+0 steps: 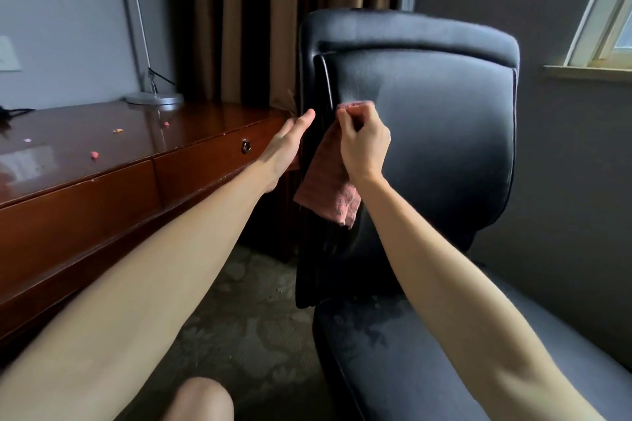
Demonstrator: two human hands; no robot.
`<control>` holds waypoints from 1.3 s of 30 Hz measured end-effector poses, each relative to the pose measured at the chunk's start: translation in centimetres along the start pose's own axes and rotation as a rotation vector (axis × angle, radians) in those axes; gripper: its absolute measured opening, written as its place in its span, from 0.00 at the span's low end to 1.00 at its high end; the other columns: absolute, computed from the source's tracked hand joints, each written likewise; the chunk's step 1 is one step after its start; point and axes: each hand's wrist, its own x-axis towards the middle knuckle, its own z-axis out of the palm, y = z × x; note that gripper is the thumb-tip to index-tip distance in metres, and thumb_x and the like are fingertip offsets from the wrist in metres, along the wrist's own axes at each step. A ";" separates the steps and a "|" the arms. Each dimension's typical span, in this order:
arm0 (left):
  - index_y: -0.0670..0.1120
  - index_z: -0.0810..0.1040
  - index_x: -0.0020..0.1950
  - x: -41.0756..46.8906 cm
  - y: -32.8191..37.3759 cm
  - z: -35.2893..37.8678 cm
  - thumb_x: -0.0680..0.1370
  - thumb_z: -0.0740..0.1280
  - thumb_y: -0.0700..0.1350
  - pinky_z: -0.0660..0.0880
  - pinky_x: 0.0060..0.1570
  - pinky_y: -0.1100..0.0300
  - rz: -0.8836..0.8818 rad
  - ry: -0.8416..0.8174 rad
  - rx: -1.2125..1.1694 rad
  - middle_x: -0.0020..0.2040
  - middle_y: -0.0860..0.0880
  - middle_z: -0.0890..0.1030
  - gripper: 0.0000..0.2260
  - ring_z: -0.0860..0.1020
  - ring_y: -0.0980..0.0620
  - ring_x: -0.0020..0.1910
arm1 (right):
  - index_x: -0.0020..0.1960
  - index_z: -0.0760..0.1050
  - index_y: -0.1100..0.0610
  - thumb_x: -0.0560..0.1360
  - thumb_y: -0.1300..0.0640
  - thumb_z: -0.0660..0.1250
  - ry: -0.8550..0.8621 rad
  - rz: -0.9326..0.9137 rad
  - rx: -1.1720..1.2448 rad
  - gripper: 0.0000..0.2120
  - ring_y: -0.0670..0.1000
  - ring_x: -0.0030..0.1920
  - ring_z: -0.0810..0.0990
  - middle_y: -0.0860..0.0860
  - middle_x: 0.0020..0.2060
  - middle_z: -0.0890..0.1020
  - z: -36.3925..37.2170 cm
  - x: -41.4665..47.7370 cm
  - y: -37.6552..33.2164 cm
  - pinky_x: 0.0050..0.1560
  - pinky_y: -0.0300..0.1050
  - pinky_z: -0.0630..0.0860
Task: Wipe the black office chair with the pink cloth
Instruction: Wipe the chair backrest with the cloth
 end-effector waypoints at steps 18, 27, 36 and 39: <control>0.53 0.54 0.81 -1.0 0.7 0.2 0.76 0.58 0.71 0.47 0.77 0.48 -0.017 0.058 -0.003 0.81 0.54 0.53 0.39 0.51 0.54 0.80 | 0.52 0.74 0.60 0.81 0.55 0.63 0.000 0.135 -0.020 0.07 0.55 0.44 0.82 0.50 0.47 0.84 -1.5 -5.8 3.2 0.44 0.38 0.67; 0.53 0.60 0.80 -0.8 1.6 -0.7 0.66 0.61 0.79 0.53 0.77 0.50 0.022 0.058 0.044 0.79 0.54 0.62 0.49 0.59 0.53 0.78 | 0.51 0.81 0.57 0.77 0.58 0.68 -0.032 0.115 0.158 0.05 0.39 0.42 0.78 0.45 0.42 0.83 -1.6 -1.3 0.2 0.47 0.31 0.72; 0.51 0.83 0.52 -0.7 5.6 -3.0 0.74 0.73 0.57 0.68 0.32 0.74 0.303 0.338 0.141 0.41 0.51 0.83 0.13 0.78 0.65 0.33 | 0.52 0.83 0.55 0.73 0.68 0.66 -0.279 0.278 0.528 0.13 0.47 0.51 0.81 0.47 0.52 0.83 -0.6 2.7 -4.9 0.51 0.42 0.76; 0.51 0.85 0.49 -0.4 6.5 -3.6 0.72 0.75 0.53 0.71 0.34 0.69 0.265 0.257 0.209 0.40 0.52 0.84 0.09 0.79 0.58 0.34 | 0.55 0.82 0.60 0.72 0.66 0.67 -0.299 0.296 0.565 0.13 0.47 0.52 0.80 0.50 0.55 0.83 -0.3 3.2 -5.3 0.53 0.41 0.75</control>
